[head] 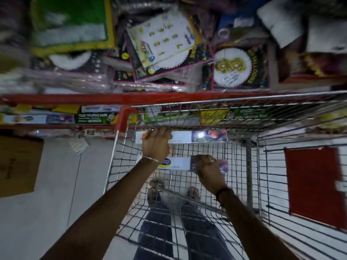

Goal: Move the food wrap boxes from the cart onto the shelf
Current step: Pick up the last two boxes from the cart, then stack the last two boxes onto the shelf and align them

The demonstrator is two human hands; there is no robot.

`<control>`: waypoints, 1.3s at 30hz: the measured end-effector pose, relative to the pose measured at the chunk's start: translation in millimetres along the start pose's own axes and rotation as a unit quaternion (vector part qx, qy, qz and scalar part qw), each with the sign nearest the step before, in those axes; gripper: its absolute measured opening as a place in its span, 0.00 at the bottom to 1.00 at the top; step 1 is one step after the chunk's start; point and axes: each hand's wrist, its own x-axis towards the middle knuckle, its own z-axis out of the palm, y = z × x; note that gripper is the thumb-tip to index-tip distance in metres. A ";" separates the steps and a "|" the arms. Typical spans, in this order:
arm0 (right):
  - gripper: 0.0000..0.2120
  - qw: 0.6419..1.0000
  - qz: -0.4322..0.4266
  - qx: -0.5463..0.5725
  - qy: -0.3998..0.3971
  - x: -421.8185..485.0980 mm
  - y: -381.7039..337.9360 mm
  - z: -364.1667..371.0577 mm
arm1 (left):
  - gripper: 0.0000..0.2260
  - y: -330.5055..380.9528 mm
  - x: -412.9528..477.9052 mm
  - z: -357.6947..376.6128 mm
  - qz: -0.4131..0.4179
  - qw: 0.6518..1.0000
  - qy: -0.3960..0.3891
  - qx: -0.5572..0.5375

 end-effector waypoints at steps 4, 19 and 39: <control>0.24 0.999 -0.053 0.004 0.010 -0.9 -20.3 -46.6 | 0.26 2.1 -14.9 -61.6 -0.016 0.999 0.040 -0.017; 0.18 0.987 -0.153 0.028 0.031 28.2 -115.1 -227.0 | 0.25 -44.4 -17.2 -313.1 -0.047 0.982 0.155 -0.096; 0.17 0.950 -0.223 -0.077 0.206 93.8 -209.7 -414.7 | 0.24 -67.5 63.0 -494.5 -0.027 0.971 0.228 -0.065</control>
